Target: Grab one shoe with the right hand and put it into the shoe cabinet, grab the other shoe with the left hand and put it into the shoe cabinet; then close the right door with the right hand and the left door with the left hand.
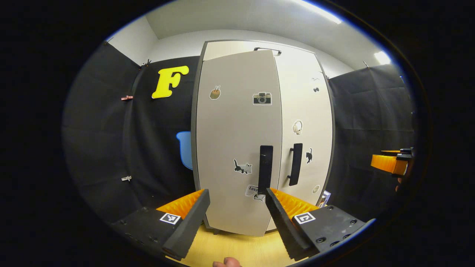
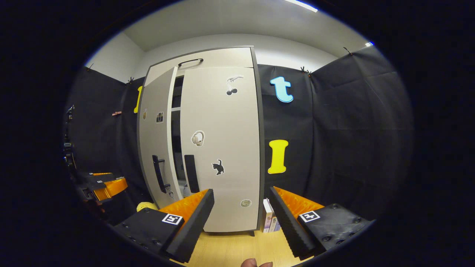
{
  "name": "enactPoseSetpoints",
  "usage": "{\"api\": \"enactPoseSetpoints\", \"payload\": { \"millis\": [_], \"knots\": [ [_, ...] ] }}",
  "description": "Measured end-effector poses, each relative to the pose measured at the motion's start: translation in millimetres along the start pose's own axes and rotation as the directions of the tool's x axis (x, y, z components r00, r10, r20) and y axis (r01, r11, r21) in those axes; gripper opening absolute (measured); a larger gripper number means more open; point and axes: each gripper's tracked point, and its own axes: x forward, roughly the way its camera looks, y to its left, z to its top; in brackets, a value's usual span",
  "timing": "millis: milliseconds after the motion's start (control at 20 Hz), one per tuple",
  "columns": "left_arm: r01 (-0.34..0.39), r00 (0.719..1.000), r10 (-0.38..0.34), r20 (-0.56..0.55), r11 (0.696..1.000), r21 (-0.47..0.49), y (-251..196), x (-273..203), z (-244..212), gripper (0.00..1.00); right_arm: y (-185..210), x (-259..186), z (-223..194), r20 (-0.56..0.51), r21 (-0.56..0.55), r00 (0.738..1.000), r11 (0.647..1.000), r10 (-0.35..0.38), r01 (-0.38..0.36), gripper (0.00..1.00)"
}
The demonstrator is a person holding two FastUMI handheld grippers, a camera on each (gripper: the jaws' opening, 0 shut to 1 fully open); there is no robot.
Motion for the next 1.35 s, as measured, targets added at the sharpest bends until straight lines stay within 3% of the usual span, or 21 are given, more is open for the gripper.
{"api": "enactPoseSetpoints", "payload": {
  "millis": [600,1350],
  "knots": [
    [0.008,1.0,-0.008,-0.007,1.0,0.009,15.7,-12.4,-2.9,0.95,30.9,-6.1,-8.7,0.001,-0.004,1.0,1.0,0.013,-0.013,0.98],
    [-0.001,1.0,0.001,-0.02,1.0,0.002,18.9,-13.0,-7.5,0.95,34.5,-5.9,-12.3,-0.011,-0.013,1.0,1.0,0.021,-0.021,0.98]
  ]
}}
